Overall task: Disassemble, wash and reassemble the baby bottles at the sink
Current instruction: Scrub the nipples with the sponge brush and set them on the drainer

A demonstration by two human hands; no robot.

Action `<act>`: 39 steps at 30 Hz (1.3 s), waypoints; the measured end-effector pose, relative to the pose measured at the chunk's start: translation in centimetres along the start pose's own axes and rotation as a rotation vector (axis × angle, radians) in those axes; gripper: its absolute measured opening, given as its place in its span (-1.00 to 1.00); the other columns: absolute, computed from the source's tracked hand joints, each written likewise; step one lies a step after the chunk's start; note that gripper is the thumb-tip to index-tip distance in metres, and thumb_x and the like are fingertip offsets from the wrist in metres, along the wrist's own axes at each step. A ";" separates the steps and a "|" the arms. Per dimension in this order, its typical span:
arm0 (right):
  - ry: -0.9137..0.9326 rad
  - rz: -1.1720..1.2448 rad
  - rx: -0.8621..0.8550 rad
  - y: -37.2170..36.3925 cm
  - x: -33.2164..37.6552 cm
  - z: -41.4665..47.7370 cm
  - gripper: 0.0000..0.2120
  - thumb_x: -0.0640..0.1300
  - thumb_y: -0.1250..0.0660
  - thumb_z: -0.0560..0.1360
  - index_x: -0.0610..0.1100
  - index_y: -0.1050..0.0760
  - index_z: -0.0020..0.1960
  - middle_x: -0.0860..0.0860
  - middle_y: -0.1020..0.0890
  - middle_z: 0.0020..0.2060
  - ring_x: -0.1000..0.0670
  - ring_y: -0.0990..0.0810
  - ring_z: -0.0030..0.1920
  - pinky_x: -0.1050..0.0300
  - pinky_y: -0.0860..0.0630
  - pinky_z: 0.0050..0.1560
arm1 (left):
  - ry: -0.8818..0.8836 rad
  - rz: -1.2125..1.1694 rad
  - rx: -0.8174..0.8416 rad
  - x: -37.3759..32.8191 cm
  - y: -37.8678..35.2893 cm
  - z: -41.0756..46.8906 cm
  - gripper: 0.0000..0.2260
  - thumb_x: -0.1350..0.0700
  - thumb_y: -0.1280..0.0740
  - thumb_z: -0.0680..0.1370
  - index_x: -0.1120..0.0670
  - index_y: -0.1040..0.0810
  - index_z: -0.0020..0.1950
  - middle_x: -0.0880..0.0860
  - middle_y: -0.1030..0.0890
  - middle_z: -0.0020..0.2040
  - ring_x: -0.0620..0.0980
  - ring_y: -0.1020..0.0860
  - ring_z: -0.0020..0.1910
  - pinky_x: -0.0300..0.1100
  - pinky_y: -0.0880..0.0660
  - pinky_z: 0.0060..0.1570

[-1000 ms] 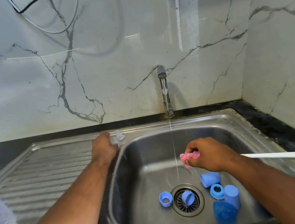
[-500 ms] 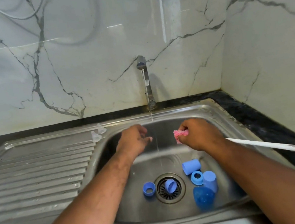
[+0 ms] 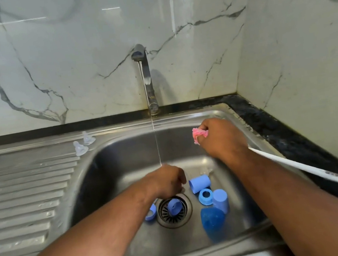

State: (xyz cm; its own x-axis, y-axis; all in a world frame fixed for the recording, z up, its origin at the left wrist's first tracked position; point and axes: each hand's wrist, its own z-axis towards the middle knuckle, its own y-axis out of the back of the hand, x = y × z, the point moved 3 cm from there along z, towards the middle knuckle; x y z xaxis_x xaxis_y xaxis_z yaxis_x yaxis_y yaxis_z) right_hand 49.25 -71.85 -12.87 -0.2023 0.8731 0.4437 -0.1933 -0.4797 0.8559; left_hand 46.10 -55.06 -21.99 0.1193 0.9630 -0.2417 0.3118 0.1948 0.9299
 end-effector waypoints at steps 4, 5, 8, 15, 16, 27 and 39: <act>-0.010 -0.016 -0.067 0.5 -0.2 0.1 -0.84 0.02 -0.33 0.61 0.03 -0.60 0.15 0.03 -0.60 -0.10 0.00 -0.49 -0.13 0.14 -0.35 -0.13 | -0.009 -0.020 -0.034 -2.0 1.5 3.6 -0.71 0.04 -0.41 0.59 0.02 -0.59 0.31 0.04 -0.61 0.26 0.06 -0.57 0.24 -0.09 -0.51 0.24; -0.008 -0.018 -0.075 0.6 -0.2 0.2 -0.83 0.02 -0.33 0.61 0.03 -0.60 0.16 0.02 -0.62 -0.07 -0.01 -0.49 -0.12 0.14 -0.36 -0.12 | 0.004 -0.025 -0.049 -2.6 1.5 4.9 -0.70 0.02 -0.42 0.59 0.02 -0.59 0.30 0.05 -0.61 0.26 0.08 -0.57 0.24 -0.06 -0.52 0.25; 0.016 -0.039 -0.111 0.7 -0.3 0.4 -0.81 0.01 -0.33 0.60 0.04 -0.61 0.18 0.01 -0.66 -0.02 -0.02 -0.54 -0.06 0.13 -0.42 -0.11 | 0.056 -0.036 -0.078 -4.0 0.4 8.6 -0.60 -0.10 -0.45 0.52 0.02 -0.58 0.30 0.05 -0.62 0.25 0.11 -0.58 0.23 0.04 -0.55 0.23; 0.064 -0.058 -0.131 0.8 -0.5 0.5 -0.73 0.04 -0.33 0.59 0.05 -0.57 0.27 0.02 -0.64 0.10 -0.05 -0.56 0.15 0.03 -0.51 0.06 | 0.121 0.003 -0.077 -5.9 -3.6 11.0 -0.68 0.03 -0.30 0.59 0.08 -0.52 0.32 0.13 -0.57 0.30 0.18 -0.56 0.25 0.04 -0.54 0.17; 0.063 -0.053 -0.125 0.7 -0.4 0.5 -0.74 0.04 -0.34 0.59 0.05 -0.57 0.27 0.03 -0.64 0.09 -0.04 -0.56 0.14 0.03 -0.52 0.04 | 0.124 -0.016 -0.078 -5.7 -3.8 10.9 -0.70 0.03 -0.32 0.59 0.11 -0.54 0.28 0.15 -0.59 0.27 0.18 -0.57 0.22 0.03 -0.55 0.16; 0.083 -0.021 -0.107 0.6 0.0 0.3 -0.78 0.05 -0.32 0.60 0.05 -0.59 0.20 0.02 -0.64 0.06 -0.06 -0.55 0.12 0.10 -0.42 -0.08 | 0.497 -1.238 -0.139 2.8 1.8 4.8 -0.93 0.34 -0.29 0.62 0.28 -0.54 -0.03 0.21 -0.58 -0.17 0.04 -0.63 -0.39 -0.13 -0.59 -0.38; 0.218 0.002 -0.168 2.2 2.0 -1.5 -0.74 0.08 -0.29 0.59 0.07 -0.58 0.23 0.07 -0.65 0.09 -0.04 -0.52 0.18 0.04 -0.50 0.05 | 0.314 -1.860 -0.375 3.2 7.2 -3.6 -0.89 0.27 -0.29 0.64 0.28 -0.57 0.11 0.23 -0.65 -0.02 0.06 -0.64 -0.11 -0.20 -0.65 -0.26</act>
State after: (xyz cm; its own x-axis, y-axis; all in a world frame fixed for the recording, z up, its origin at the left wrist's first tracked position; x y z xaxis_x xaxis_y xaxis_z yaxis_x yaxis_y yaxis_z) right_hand 46.98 -71.29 -10.55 -0.4013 0.8415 0.3617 -0.3458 -0.5048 0.7909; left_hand 45.31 -49.87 -15.09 -0.2370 -0.4868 -0.8408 -0.3658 0.8465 -0.3869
